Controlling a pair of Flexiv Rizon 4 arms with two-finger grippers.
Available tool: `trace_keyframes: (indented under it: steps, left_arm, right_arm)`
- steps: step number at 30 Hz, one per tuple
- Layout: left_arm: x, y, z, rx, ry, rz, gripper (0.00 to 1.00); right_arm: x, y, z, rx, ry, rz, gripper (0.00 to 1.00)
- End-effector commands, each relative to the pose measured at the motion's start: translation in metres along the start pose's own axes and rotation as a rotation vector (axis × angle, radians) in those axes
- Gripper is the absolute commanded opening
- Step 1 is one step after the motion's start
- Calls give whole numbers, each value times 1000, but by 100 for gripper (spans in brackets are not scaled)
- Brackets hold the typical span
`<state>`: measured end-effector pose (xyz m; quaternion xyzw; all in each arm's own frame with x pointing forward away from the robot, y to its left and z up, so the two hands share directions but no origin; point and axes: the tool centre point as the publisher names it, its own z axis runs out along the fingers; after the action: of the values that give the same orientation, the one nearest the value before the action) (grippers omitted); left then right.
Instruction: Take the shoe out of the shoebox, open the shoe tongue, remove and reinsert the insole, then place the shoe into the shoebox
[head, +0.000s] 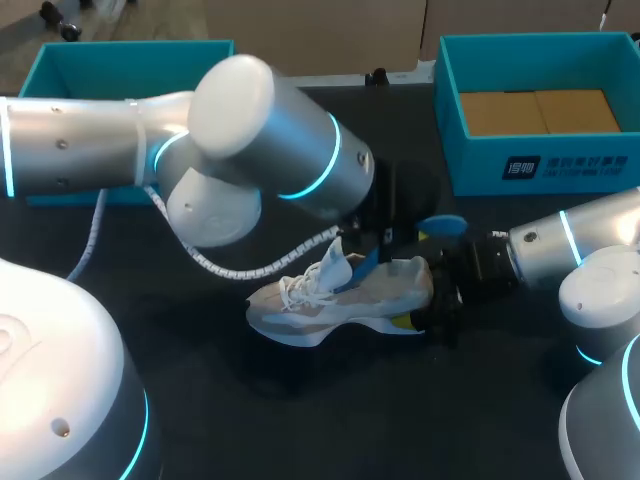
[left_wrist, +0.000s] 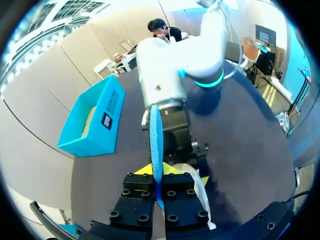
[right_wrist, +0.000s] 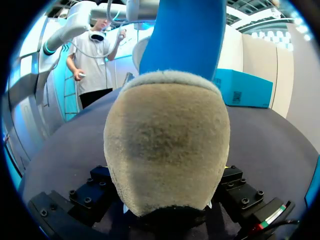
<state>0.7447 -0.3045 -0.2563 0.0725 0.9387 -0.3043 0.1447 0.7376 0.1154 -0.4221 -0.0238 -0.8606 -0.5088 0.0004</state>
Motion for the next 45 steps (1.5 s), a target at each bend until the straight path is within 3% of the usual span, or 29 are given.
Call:
trace_keyframes:
  steps: [1,17,29,38,45]
  left_arm:
    - [-2,-11,-21,-4,0,-2,0]
    - [-6,-81,-73,109,23,32,0]
    - [-11,-123,-116,325,44,31,0]
    - [-6,-140,-140,523,40,-18,0]
    - [-7,-143,-155,679,133,-21,0]
  right_arm:
    - [0,-1,2,4,0,1,0]
    - [0,-1,2,4,0,1,0]
    - [0,-1,2,4,0,1,0]
    - [0,-1,2,4,0,1,0]
    - [0,-1,2,4,0,1,0]
